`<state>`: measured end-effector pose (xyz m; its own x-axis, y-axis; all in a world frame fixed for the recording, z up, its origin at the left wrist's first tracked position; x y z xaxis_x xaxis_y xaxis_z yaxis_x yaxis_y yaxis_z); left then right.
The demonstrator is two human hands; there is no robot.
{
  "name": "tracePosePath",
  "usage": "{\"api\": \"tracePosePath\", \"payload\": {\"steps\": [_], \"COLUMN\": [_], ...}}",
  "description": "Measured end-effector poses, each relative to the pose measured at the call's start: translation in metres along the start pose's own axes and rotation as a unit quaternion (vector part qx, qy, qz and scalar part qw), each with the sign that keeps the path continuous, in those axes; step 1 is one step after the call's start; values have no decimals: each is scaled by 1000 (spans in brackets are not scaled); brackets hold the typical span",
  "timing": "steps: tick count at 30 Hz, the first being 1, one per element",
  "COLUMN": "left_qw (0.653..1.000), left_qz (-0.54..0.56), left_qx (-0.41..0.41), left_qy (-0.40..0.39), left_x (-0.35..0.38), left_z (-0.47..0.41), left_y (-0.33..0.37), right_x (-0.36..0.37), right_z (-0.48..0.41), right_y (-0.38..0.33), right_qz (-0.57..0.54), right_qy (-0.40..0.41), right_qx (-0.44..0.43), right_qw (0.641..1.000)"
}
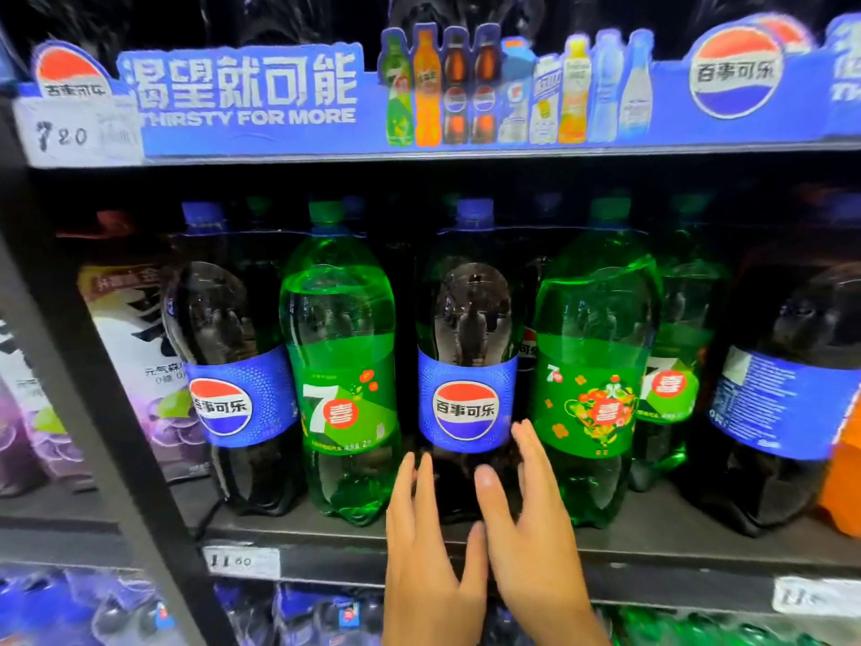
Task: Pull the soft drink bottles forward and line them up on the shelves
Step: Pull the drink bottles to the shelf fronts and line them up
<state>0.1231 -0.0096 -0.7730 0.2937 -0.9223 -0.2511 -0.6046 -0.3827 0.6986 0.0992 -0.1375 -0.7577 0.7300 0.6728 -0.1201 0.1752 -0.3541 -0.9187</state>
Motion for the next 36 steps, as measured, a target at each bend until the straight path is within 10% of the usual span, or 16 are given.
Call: {"api": "tracePosePath", "payload": {"steps": [15, 23, 36], "left_qw": [1000, 990, 903], "left_qz": [-6, 4, -159], "left_qx": [-3, 134, 375], "left_qy": [6, -46, -133], "left_x": [5, 36, 97], "left_z": [8, 21, 28], "left_y": [-7, 56, 87], "right_x": [-14, -120, -90], "right_z": [11, -27, -35], "right_y": [16, 22, 56], "right_qz": [7, 52, 93], "right_qy": [-63, 149, 61], "right_qx": [-49, -86, -78], "right_qw": [997, 984, 991]}}
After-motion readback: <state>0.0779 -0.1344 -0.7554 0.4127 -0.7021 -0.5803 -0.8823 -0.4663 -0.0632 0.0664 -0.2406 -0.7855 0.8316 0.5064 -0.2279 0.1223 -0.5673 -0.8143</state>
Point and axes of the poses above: each hand's wrist, its own z-axis away from the middle knuckle, its own x-axis out of the palm, y = z × x, the point moved 8 cm from there along -z, towards the middle knuckle, and after that the axes turned 11 degrees about y, right-handed, at the moved point
